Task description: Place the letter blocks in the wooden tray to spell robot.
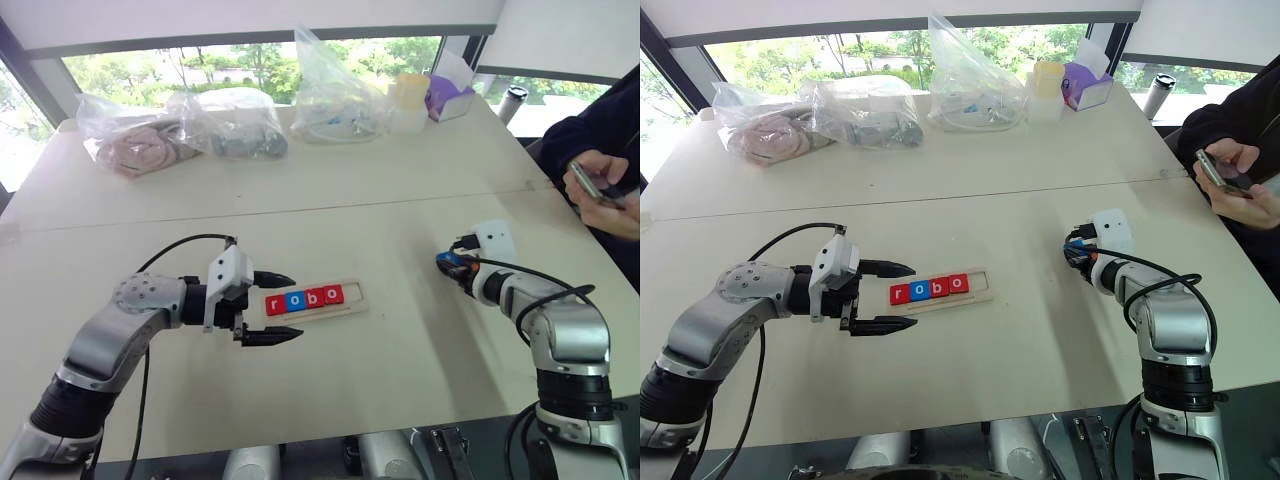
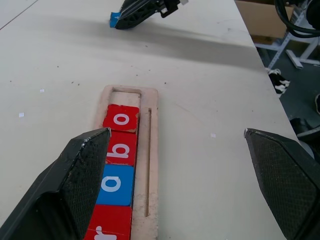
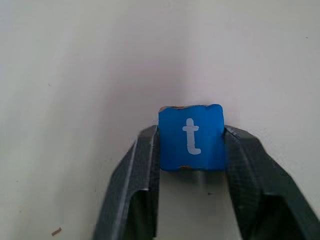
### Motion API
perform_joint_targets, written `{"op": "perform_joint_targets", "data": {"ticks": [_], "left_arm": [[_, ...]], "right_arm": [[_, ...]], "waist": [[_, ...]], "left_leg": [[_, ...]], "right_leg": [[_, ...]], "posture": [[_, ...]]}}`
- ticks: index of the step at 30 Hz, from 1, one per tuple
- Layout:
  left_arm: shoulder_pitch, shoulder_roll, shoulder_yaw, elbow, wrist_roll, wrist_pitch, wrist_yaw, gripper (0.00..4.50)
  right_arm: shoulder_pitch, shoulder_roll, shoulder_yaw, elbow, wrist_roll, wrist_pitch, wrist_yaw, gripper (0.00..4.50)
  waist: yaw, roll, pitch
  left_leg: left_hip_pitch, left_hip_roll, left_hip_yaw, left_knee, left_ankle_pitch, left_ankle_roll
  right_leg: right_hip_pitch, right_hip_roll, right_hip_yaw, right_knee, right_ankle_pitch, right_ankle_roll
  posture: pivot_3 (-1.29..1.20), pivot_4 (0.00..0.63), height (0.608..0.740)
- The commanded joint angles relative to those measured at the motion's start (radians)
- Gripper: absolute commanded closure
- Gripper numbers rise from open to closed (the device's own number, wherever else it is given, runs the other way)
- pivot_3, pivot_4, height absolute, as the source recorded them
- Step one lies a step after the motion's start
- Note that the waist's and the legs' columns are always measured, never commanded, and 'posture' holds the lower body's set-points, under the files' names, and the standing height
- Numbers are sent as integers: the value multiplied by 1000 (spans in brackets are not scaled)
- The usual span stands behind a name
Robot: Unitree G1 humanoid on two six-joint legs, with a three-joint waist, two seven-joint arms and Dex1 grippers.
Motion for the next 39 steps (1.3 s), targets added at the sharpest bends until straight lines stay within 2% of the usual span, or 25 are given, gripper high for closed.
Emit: {"op": "perform_joint_targets", "data": {"ticks": [1, 5, 10, 15, 26, 28, 30, 33, 36, 39], "left_arm": [[-7, 8, 25, -27, -10, -10, -4, 0], [-7, 8, 25, -24, -9, -12, -5, 0], [-6, 4, 20, -24, -7, -14, -4, 0], [-7, 1, 15, -25, -6, -14, -4, 0], [-17, -9, 8, -10, 5, -28, -6, 0], [-15, -10, 8, -10, 6, -29, -4, 0], [-14, -10, 8, -11, 7, -30, -3, 0], [-14, -12, 8, -13, 8, -27, -1, 0], [-16, -13, 7, -12, 8, -26, 1, 0], [-21, -19, 6, -9, 9, -26, 6, 0]], "right_arm": [[-10, 20, -10, -102, 45, 74, -21, 3318], [7, 81, -9, -289, 101, 279, -60, 3318], [32, 257, 15, -532, 110, 547, -171, 3318], [60, 288, 22, -559, 112, 567, -260, 3318], [74, 226, 60, -555, 152, 567, -307, 3318], [74, 222, 57, -552, 166, 567, -305, 2291], [64, 198, 54, -548, 191, 567, -285, 1518], [20, 66, 73, -542, 249, 567, -193, 54], [-15, -138, 109, -521, 306, 481, -32, 54], [-2, -379, 160, -414, 285, 156, 230, 54]], "waist": [[0, 0, 0], [0, 0, 0], [1, 1, 0], [4, 1, 0], [0, 1, 0], [0, 1, 0], [0, 1, 0], [1, 1, 0], [2, 2, 0], [3, 1, 0]], "left_leg": [[0, 0, 0, 0, 0, 0], [-1, 0, -1, 0, 0, 0], [-4, 1, -2, 0, 0, 0], [-12, 0, -3, 4, 0, -1], [-12, 0, -2, 3, 0, -1], [-12, 0, -2, 4, 0, -1], [-12, 0, -2, 4, 0, -1], [-12, 0, -1, 4, 0, -1], [-12, -1, -1, 4, 0, -1], [-12, -1, -1, 4, 0, 0]], "right_leg": [[0, 0, 0, 0, 0, 0], [0, 0, 0, 0, 0, 0], [-3, 0, -1, 0, 0, 0], [-8, -1, -2, 0, 1, -2], [-8, -1, -1, -1, 1, 2], [-8, -1, -1, -1, 1, 2], [-8, -1, -1, -1, 1, 2], [-8, -1, -1, -1, 1, 2], [-8, -2, -1, -2, 0, 2], [-7, -1, -2, -3, 0, 3]], "posture": [[0, 150, 740], [0, 150, 740], [0, 150, 740], [0, 150, 740], [0, 150, 740], [0, 150, 740], [0, 150, 740], [0, 150, 740], [0, 150, 740], [0, 150, 740]]}}
